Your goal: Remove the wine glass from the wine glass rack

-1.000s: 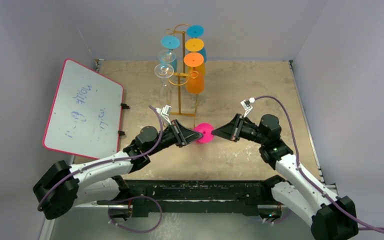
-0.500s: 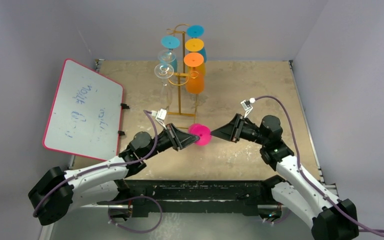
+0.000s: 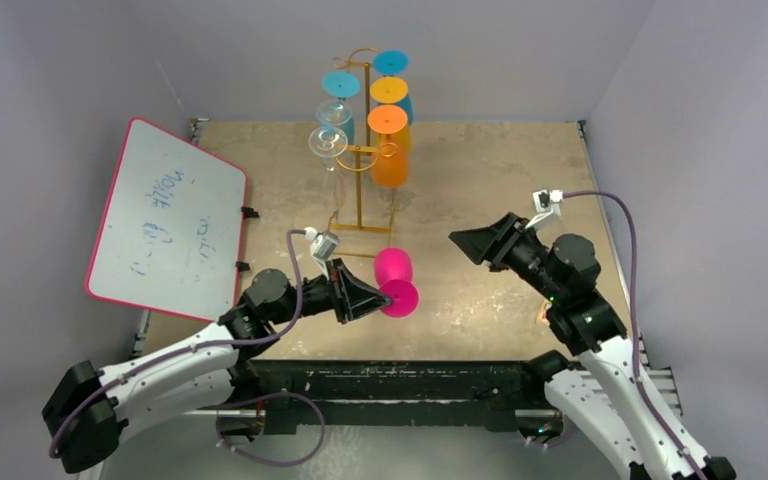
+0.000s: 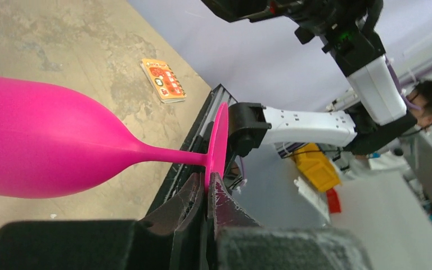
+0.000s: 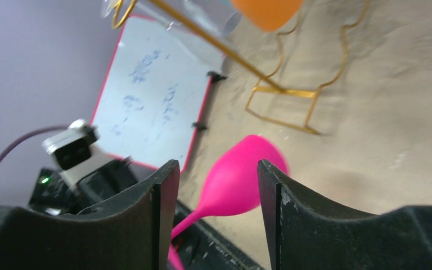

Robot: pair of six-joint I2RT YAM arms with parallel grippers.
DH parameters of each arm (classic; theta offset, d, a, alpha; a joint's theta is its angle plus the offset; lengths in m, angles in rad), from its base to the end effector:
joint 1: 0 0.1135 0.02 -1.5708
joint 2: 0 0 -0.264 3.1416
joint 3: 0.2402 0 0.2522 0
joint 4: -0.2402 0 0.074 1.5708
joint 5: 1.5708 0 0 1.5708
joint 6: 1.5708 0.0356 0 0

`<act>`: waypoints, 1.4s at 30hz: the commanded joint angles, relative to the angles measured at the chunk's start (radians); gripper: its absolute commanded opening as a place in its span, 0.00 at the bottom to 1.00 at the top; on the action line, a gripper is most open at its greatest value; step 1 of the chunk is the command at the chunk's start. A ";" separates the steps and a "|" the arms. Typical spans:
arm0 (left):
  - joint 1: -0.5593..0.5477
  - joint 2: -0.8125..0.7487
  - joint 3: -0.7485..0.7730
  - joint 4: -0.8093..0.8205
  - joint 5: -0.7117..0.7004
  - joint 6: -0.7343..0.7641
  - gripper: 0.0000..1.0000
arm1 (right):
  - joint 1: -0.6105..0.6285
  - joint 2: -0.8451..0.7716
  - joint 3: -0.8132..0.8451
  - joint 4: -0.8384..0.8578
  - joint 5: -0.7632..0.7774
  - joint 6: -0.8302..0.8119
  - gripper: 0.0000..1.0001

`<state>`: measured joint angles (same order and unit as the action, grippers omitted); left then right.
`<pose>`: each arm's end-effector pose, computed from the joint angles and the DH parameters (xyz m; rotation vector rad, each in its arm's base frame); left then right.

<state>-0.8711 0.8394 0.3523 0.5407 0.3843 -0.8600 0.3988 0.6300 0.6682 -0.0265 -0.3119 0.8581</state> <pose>0.1154 -0.1578 0.2541 0.3667 1.7372 -1.6166 0.1405 0.0710 0.3396 0.1219 1.6930 1.2103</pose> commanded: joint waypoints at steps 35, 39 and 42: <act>-0.003 -0.138 0.156 -0.249 0.470 0.676 0.00 | -0.268 0.453 0.132 0.212 -0.831 -0.178 0.78; -0.003 -0.129 0.160 -0.213 0.478 0.697 0.00 | -0.239 0.495 0.131 0.270 -0.884 -0.112 0.76; -0.003 -0.131 0.164 -0.215 0.468 0.722 0.00 | -0.168 0.542 0.161 0.244 -0.915 -0.119 0.75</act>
<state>-0.8719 0.7185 0.4641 0.2405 0.8200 -0.1959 0.1577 1.1400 0.7616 0.1730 -1.1236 0.7067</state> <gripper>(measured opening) 0.020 0.753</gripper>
